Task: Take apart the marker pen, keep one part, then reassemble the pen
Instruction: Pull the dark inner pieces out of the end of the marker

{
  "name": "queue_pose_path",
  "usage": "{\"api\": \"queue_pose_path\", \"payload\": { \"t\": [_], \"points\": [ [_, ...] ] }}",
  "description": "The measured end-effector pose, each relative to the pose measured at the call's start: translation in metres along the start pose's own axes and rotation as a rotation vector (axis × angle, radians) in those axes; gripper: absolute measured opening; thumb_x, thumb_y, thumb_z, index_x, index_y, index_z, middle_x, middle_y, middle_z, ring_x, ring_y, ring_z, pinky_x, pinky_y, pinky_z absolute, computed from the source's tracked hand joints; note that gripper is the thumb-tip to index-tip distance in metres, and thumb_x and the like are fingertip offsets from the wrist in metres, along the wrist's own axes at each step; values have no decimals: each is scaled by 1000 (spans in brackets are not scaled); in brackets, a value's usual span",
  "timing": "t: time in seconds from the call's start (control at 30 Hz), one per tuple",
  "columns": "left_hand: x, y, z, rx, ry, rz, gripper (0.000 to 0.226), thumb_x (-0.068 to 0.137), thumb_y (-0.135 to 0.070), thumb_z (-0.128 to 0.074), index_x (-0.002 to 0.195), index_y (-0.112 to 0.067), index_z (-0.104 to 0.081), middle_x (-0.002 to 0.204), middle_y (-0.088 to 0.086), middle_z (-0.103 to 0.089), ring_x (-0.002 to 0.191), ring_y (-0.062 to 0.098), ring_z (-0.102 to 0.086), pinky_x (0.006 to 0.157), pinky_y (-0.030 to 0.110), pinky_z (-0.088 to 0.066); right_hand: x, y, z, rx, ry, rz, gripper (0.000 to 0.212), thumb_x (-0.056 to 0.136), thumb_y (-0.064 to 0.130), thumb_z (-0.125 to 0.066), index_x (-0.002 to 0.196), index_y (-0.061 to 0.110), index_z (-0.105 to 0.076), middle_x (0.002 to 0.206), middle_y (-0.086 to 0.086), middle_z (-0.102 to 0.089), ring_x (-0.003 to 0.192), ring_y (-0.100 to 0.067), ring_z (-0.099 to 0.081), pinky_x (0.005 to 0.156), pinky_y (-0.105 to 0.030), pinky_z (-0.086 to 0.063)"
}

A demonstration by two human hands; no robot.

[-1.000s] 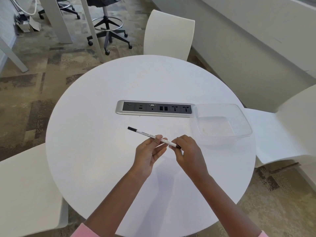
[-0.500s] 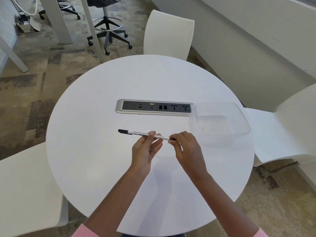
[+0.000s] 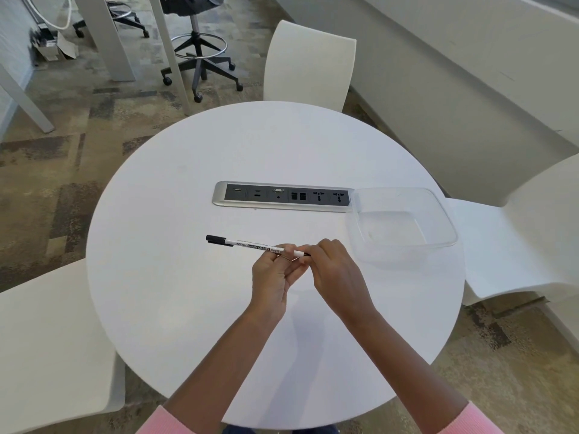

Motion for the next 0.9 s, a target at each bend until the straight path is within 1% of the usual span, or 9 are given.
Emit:
{"api": "queue_pose_path", "payload": {
  "t": [0.13, 0.23, 0.3, 0.37, 0.43, 0.5, 0.6, 0.77, 0.9],
  "points": [
    [-1, -3, -3, 16, -23, -23, 11, 91, -8, -51, 82, -5, -56, 72, 7, -69, 60, 11, -69, 65, 21, -58, 4, 0, -2, -45, 28, 11, 20, 75, -2, -49, 81, 6, -67, 61, -7, -54, 57, -23, -51, 42, -29, -43],
    [-1, -3, -3, 18, -50, -26, 11, 91, -7, -51, 82, -5, -56, 64, 3, -70, 59, 11, -69, 62, 21, -58, 7, -3, -5, -26, 60, -40, 19, 70, -5, -53, 78, 5, -67, 59, -8, -55, 57, -23, -51, 46, -24, -38],
    [0, -2, -3, 25, -57, -23, 11, 91, -7, -51, 81, -5, -56, 60, 1, -70, 58, 11, -69, 62, 20, -58, 9, -3, -5, 21, 106, -76, 20, 72, -7, -52, 78, 3, -68, 60, -11, -56, 59, -27, -53, 51, -25, -38],
    [1, -1, -3, 31, -57, -15, 11, 91, -6, -51, 81, -5, -55, 58, 1, -70, 57, 10, -69, 61, 20, -58, 11, -3, -5, 68, 171, -105, 19, 80, -8, -49, 82, -2, -67, 65, -17, -57, 67, -33, -54, 59, -34, -43],
    [1, -1, -2, 28, -51, -11, 11, 92, -6, -50, 82, -5, -54, 59, 2, -71, 57, 13, -69, 61, 20, -58, 12, -4, -3, 135, 242, -145, 20, 87, -3, -45, 83, -4, -65, 68, -18, -55, 71, -32, -50, 65, -37, -41],
    [2, -2, 0, 45, -43, -12, 12, 93, -7, -48, 82, -4, -53, 64, 6, -72, 59, 17, -70, 61, 21, -57, 12, -9, 0, 238, 324, -260, 24, 90, 5, -44, 77, -2, -62, 70, -14, -53, 71, -28, -48, 64, -34, -36],
    [4, -2, 1, 85, -27, 9, 12, 93, -7, -48, 84, -3, -53, 73, 11, -72, 62, 20, -71, 63, 22, -58, 12, -17, 1, 339, 414, -387, 26, 91, 12, -45, 74, 0, -61, 71, -9, -55, 71, -24, -50, 64, -32, -36],
    [7, -3, 3, 135, 10, 26, 12, 94, -8, -47, 84, -2, -53, 74, 9, -72, 64, 18, -71, 65, 23, -58, 8, -23, 1, 490, 502, -512, 29, 92, 14, -46, 64, 12, -57, 58, 4, -50, 55, -11, -44, 54, -24, -34],
    [14, -9, 16, 138, -34, 15, 13, 93, -7, -49, 83, -2, -54, 68, 4, -73, 66, 15, -72, 62, 21, -58, 0, -38, 3, 395, 449, -548, 26, 90, 10, -46, 68, 13, -60, 60, 8, -51, 56, -6, -45, 50, -13, -32]
  ]
}}
Point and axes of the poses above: each hand's wrist, its own x-axis towards the middle knuckle, its own z-axis out of the back of the hand, y = z × x, the point moved 4 cm from there along x, towards the middle knuckle
